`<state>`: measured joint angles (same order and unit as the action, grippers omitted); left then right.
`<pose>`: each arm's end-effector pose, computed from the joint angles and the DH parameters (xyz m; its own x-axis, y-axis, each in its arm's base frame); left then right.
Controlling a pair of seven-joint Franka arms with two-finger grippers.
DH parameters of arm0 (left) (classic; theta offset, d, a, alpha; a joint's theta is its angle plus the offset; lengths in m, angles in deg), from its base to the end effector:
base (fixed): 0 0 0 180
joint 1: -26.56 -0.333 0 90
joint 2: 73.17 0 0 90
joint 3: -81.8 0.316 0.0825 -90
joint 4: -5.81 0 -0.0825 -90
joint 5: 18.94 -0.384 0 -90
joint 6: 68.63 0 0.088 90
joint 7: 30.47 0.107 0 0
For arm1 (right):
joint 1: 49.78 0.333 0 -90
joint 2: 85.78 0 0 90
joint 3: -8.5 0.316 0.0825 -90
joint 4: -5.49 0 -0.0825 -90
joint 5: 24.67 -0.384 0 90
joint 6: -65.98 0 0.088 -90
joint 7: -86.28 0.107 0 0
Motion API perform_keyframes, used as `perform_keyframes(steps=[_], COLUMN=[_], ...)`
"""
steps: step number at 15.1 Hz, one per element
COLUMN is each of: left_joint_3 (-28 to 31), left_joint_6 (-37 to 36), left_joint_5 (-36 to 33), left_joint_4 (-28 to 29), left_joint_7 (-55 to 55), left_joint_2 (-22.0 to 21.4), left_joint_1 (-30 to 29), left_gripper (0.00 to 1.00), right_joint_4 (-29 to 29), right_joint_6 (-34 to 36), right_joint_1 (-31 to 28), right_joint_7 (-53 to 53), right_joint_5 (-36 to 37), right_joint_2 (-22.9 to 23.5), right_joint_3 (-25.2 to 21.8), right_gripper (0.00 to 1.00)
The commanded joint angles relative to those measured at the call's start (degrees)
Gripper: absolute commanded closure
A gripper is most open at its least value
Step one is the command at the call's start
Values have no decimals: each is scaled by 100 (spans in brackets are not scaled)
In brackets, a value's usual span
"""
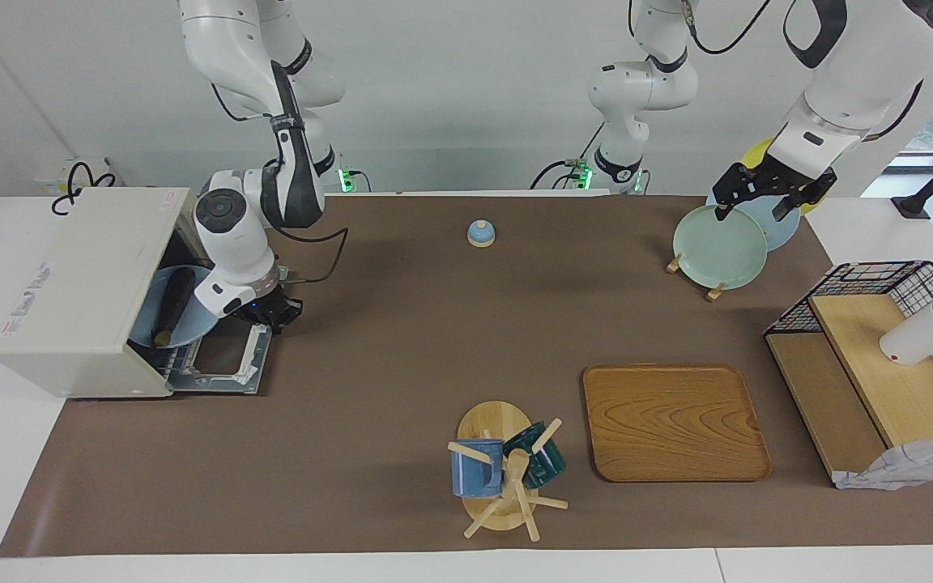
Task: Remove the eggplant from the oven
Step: 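Reach the right gripper into the open toaster oven toward the plate, then grasp the rim of the light blue plate with the right gripper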
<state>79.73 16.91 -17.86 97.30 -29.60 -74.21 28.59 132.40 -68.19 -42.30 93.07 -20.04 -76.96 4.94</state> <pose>0.5384 -0.0409 0.6158 0.9925 -0.0878 -0.0853 -0.0864 -0.9961 0.0195 0.5410 0.0360 0.3061 0.9998 0.0069 -0.0211 0.0083 -0.9976 0.0688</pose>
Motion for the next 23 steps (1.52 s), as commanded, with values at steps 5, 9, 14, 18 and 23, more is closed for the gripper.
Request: perform_keyframes(steps=[5,9,14,18,23], left_joint_3=[-40,-40,-40,-40,-40], left_joint_6=[-56,-56,-56,-56,-56], left_joint_5=[-116,-116,-116,-116,-116], left_joint_4=[36,36,36,36,36], left_joint_7=[-43,-43,-43,-43,-43], left_joint_2=[-80,-80,-80,-80,-80], left_joint_1=[-36,-36,-36,-36,-36], left_gripper=[0,0,0,0,0], right_joint_4=[-833,-888,-327,255,282], right_joint_6=[1504,2323,1721,1077,1042], right_joint_1=[386,106,-519,-608,-748], right_joint_7=[543,342,-660,-1090,-1566], right_joint_5=[-121,449,459,468,494], right_joint_2=[-345,-898,-1057,-1242,-1225], right_joint_3=[-57,-92,-92,-92,-101], right_gripper=[68,54,54,54,54])
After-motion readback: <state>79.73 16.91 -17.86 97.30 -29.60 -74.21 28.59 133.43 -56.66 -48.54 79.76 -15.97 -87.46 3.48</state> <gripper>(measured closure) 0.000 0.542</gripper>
